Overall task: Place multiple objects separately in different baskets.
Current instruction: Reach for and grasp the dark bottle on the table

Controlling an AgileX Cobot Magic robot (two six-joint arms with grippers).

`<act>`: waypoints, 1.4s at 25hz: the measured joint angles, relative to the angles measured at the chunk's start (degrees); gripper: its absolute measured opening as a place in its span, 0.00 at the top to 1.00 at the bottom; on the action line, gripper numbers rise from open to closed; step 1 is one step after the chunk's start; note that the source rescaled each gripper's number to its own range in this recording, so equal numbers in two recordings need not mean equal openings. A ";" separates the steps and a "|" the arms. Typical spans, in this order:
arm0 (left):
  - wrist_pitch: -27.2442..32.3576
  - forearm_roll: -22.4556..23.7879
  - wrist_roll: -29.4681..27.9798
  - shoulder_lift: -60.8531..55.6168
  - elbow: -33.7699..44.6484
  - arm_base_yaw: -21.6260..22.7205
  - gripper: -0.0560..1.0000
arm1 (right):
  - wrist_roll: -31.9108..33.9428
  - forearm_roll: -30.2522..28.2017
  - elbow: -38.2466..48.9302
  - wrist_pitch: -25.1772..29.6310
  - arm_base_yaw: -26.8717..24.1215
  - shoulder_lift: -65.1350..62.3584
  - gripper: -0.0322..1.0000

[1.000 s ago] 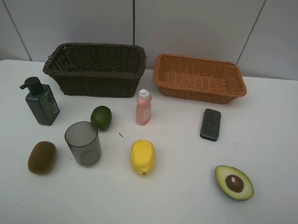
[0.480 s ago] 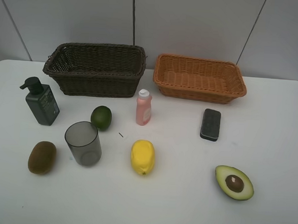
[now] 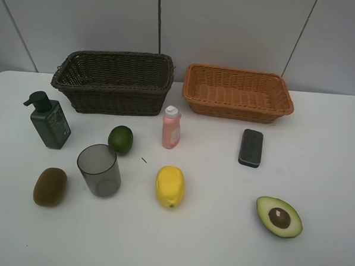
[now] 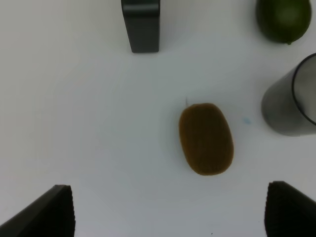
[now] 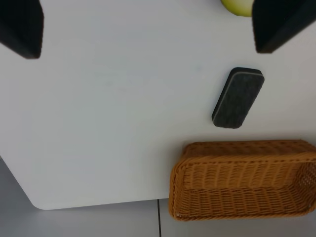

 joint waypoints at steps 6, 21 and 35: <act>0.48 1.76 -0.66 25.83 -14.60 0.00 0.01 | 0.00 0.00 0.00 0.00 0.00 0.00 0.00; 0.25 3.34 0.42 58.80 -34.30 -2.57 0.01 | 0.00 0.00 0.00 0.00 0.00 0.00 0.00; -1.73 3.79 -1.66 65.57 -34.33 -2.57 0.23 | 0.00 0.00 0.00 0.00 0.00 0.00 0.00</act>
